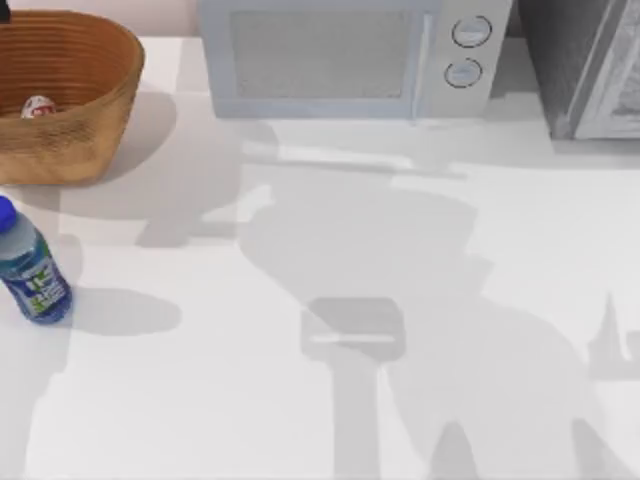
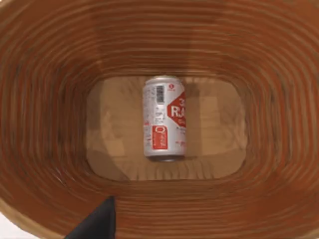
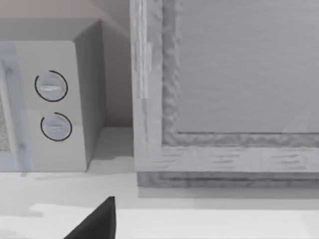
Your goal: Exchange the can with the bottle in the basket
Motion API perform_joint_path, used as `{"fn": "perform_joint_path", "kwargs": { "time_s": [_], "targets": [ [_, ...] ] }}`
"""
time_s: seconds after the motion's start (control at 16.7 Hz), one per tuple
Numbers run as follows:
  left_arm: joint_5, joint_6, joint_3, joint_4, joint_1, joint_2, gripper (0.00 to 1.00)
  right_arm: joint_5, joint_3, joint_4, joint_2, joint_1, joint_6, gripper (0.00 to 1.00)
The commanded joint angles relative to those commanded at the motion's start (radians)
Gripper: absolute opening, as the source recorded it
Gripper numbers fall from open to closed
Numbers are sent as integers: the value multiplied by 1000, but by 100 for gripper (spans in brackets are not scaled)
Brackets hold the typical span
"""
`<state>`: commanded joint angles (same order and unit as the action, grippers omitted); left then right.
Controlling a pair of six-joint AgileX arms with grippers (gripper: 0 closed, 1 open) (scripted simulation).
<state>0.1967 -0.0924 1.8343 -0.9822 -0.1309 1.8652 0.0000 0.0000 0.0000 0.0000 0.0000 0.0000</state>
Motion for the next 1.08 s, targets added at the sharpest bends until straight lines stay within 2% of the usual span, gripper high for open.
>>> {"fn": "perform_joint_path", "kwargs": {
  "time_s": [0.3,0.54,0.72,1.08],
  "targets": [
    [50,-29,410,-223,-18,431,100,0,0,0,0,0,0,100],
    [77,-45,630,-342,-24,656,100,0,0,0,0,0,0,100],
    [86,-51,702,-381,-26,729,100,0,0,0,0,0,0,100],
    [86,-51,708,-378,-19,728,100,0,0,0,0,0,0,100]
  ]
}}
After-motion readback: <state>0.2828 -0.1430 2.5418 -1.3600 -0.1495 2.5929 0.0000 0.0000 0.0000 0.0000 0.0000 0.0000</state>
